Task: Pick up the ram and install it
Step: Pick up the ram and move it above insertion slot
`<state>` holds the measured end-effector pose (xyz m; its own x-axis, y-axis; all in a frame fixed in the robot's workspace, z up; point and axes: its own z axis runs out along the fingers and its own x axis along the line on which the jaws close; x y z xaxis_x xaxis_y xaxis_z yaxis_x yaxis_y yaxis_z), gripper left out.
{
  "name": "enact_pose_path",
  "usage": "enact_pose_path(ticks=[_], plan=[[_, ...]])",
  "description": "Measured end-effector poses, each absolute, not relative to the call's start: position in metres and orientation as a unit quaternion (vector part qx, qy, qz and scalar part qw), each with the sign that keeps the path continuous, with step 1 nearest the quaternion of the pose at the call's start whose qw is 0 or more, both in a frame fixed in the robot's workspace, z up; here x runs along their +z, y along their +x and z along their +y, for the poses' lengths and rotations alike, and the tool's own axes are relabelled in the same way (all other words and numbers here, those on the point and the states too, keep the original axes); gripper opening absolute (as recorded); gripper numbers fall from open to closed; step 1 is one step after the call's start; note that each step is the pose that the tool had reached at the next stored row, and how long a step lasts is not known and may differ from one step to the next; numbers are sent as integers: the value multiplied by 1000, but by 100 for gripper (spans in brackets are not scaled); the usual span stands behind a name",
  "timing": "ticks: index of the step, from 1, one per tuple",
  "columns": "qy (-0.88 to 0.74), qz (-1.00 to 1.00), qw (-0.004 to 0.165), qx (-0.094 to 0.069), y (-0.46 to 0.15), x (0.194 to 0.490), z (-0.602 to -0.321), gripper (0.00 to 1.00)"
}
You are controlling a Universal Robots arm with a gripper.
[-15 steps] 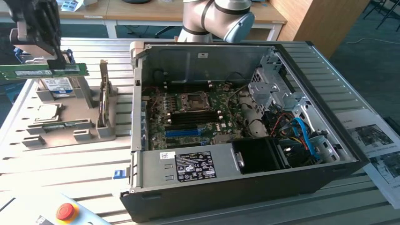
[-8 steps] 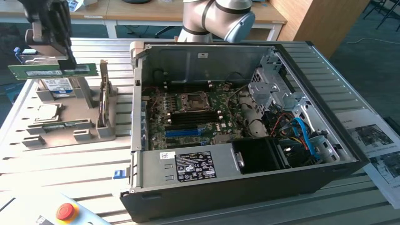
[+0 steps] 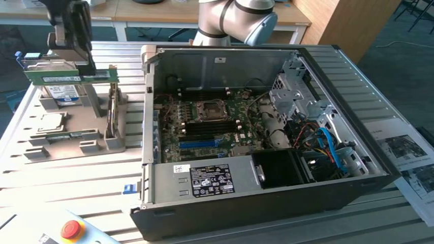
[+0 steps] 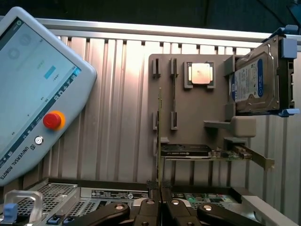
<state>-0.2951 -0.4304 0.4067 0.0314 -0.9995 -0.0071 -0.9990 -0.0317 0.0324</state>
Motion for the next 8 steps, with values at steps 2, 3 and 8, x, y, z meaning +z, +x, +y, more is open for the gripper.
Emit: enact_pose_path(ticks=[2, 3, 8], plan=[[718, -696, 9, -14, -290, 407, -431, 12], [718, -696, 10, -14, -287, 407, -431, 12], [718, -696, 10, -15, -274, 407, -431, 12]])
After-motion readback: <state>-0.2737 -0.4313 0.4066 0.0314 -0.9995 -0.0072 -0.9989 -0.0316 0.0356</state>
